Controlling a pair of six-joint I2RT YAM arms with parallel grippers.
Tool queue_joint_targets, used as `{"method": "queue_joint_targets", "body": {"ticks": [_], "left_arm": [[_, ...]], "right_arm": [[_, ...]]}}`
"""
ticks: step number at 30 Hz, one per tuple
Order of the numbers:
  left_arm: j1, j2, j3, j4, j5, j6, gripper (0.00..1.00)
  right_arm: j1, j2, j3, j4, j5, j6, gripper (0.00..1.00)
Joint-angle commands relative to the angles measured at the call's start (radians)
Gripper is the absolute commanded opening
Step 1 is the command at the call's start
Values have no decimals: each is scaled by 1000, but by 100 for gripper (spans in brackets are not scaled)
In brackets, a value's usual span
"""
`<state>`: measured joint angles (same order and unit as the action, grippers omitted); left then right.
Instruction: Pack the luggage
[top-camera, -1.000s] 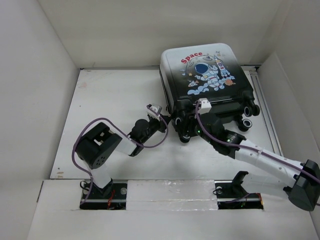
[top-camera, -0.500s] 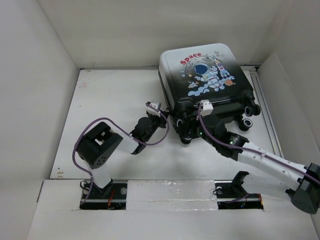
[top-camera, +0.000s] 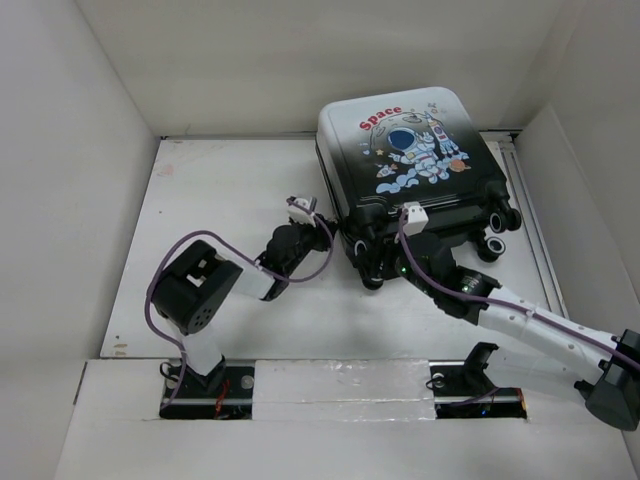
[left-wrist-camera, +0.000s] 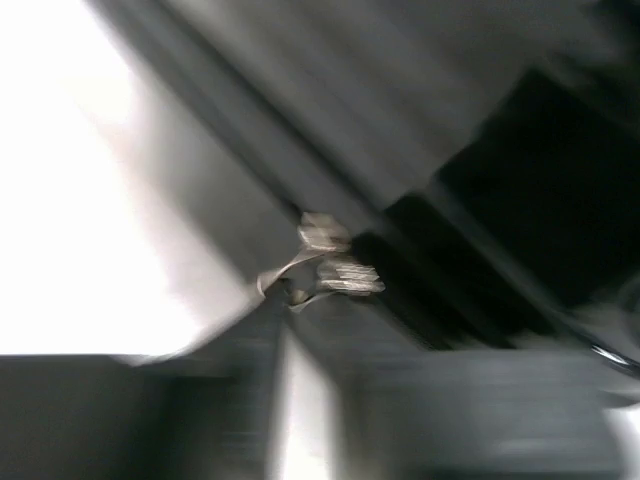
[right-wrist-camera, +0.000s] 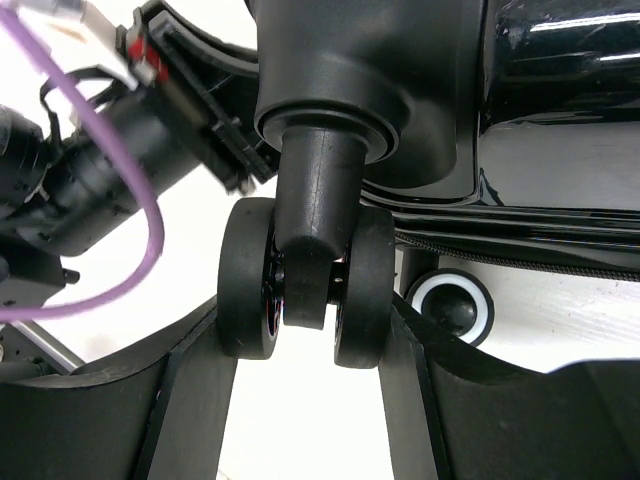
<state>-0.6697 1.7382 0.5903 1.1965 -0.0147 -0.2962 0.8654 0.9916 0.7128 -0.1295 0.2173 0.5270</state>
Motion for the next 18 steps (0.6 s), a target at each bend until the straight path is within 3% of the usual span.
{"method": "queue_joint_targets", "body": {"ticks": [1,3,4,6,10,14,18], "left_arm": [[93,-40,46,-71,-244,-46,34],[93,-101,-4,-71,-254,-84,72],[93,-127,-26,-71,-270,-134,100],[82,-216,-78,-122,-341,-214,100],[38,-354,-70,-411,-445,-310,100],[38,-491,-27,-637,-416,-339,100],[38,-696,-36,-780,-482,-382,100]], "right_arm": [[53,-28,16,-1,-131,-19,0],[53,-19,25,-1,-131,-28,0],[53,-19,25,11,-131,-38,0],[63,-10,59,11,-170,-53,0],[112,59,111,48,-199,-73,0],[185,155,178,82,-243,-102,0],[291,246,264,82,-234,-120,0]]}}
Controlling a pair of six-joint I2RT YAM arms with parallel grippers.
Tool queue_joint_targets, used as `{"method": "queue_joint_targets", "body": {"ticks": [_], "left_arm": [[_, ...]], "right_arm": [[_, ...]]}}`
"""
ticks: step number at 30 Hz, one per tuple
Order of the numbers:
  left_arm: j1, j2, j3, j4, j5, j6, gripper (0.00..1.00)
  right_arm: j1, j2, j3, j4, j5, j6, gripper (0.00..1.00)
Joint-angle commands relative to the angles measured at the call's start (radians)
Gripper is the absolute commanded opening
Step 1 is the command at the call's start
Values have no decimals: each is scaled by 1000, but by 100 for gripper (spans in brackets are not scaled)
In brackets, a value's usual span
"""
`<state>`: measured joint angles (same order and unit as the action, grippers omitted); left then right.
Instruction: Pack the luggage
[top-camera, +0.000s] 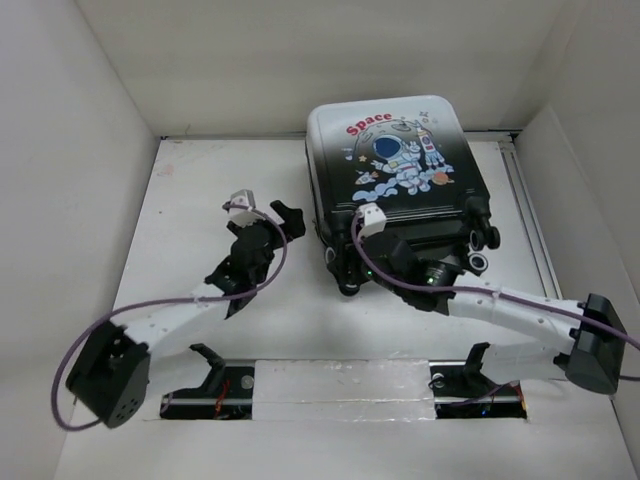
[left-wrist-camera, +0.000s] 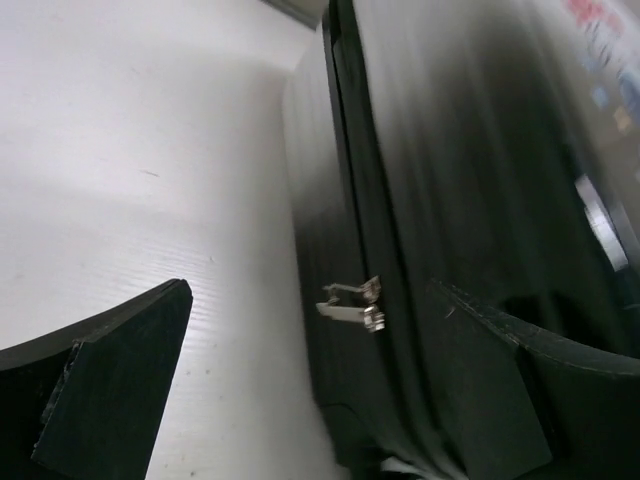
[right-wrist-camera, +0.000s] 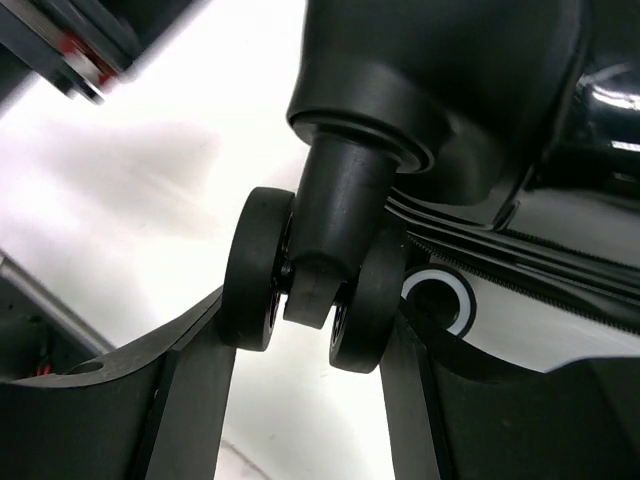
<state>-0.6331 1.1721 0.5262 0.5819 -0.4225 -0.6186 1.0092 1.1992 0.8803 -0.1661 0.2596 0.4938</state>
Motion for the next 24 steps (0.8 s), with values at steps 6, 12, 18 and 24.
{"method": "queue_joint_targets", "body": {"ticks": [6,12,18,24], "left_arm": [[45,-481,8,-286,-197,-81,100],[46,-643,17,-321,-131,-56,100],[46,-701,-20,-269,39,-32,100],[46,-710,-31,-269,111,-41,100]], "right_arm": [[249,73,161,119,-235,-78,40],[269,-12,201,-10,-120,-87,100],[269,-185,240,-170,13,-109,100],[269,-367,180,-220,147,-87,100]]}}
